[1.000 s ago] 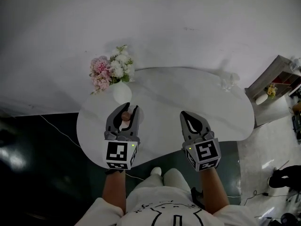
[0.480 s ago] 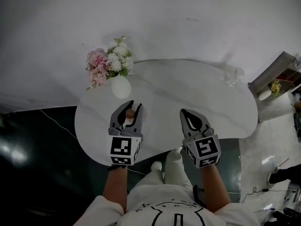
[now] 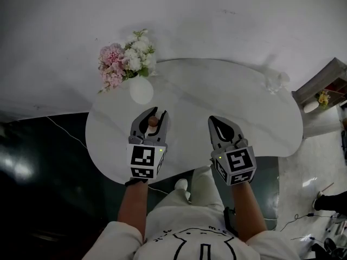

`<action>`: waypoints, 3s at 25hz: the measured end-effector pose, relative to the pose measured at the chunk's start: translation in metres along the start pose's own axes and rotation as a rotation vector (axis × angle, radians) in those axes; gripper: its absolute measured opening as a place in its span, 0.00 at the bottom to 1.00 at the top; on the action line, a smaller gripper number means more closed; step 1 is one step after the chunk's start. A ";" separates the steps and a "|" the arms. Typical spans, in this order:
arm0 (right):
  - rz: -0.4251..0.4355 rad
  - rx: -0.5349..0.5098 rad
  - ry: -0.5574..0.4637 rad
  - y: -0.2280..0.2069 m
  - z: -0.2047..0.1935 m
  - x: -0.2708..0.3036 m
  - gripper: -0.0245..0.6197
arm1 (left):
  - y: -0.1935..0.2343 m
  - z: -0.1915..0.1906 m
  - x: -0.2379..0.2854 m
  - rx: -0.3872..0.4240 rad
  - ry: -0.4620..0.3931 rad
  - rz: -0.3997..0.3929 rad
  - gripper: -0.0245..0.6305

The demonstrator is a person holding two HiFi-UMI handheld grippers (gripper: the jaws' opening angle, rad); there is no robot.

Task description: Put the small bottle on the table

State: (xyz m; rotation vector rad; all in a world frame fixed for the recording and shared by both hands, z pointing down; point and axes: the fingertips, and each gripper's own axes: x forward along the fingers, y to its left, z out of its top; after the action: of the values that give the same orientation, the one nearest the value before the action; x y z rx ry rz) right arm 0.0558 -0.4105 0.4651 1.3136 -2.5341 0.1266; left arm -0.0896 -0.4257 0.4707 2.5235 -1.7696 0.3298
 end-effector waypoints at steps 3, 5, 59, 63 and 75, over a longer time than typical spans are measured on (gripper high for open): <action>0.000 0.011 0.004 -0.001 -0.006 0.007 0.03 | 0.002 -0.009 0.005 -0.010 0.013 0.001 0.20; -0.001 0.017 0.011 -0.001 -0.010 0.011 0.03 | 0.004 -0.017 0.010 -0.017 0.024 -0.001 0.20; -0.046 0.068 0.140 0.002 -0.068 0.025 0.03 | -0.022 -0.132 0.067 0.053 0.220 -0.140 0.22; -0.048 0.068 0.137 0.004 -0.065 0.022 0.03 | -0.022 -0.131 0.067 0.051 0.223 -0.150 0.22; -0.068 0.061 0.125 0.007 -0.050 0.007 0.03 | -0.014 -0.118 0.057 -0.021 0.226 -0.102 0.30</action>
State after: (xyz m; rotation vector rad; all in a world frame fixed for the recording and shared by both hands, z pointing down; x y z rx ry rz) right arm 0.0566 -0.4014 0.5157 1.3685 -2.3959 0.2647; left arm -0.0755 -0.4552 0.5982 2.4390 -1.5493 0.5624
